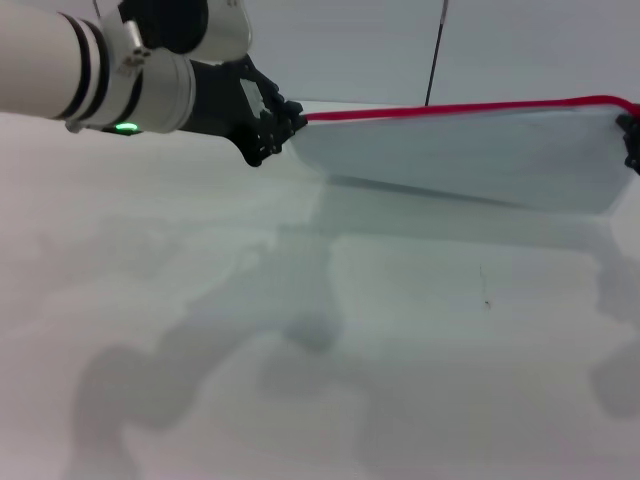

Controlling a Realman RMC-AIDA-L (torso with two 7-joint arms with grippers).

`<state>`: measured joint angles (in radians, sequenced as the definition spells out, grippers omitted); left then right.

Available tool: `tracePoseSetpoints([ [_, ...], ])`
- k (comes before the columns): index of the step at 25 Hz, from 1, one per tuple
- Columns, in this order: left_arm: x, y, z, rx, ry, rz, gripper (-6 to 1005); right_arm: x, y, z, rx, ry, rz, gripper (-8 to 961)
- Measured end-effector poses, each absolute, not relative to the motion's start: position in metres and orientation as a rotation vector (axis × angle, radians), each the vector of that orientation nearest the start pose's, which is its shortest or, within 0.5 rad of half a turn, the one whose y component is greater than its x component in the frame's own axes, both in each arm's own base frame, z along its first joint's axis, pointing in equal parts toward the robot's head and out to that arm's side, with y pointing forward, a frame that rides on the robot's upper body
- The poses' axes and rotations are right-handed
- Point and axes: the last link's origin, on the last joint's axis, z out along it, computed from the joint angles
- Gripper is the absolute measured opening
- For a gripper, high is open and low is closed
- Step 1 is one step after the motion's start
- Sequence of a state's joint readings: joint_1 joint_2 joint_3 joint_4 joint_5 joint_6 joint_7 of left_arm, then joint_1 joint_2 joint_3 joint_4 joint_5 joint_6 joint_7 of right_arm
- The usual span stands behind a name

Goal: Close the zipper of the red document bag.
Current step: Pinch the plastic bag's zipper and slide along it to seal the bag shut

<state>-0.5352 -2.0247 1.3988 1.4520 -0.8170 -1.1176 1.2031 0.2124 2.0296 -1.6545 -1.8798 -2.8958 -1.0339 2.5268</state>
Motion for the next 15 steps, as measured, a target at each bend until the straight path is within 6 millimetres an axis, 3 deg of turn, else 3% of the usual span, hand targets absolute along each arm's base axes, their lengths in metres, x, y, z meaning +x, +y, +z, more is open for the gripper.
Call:
tracePoseSetpoints([
  [15,-0.12,0.401,0.042,-2.492,0.062,0.048,116,0.154,0.351,0.072,-2.092,0.195,-0.249,199],
])
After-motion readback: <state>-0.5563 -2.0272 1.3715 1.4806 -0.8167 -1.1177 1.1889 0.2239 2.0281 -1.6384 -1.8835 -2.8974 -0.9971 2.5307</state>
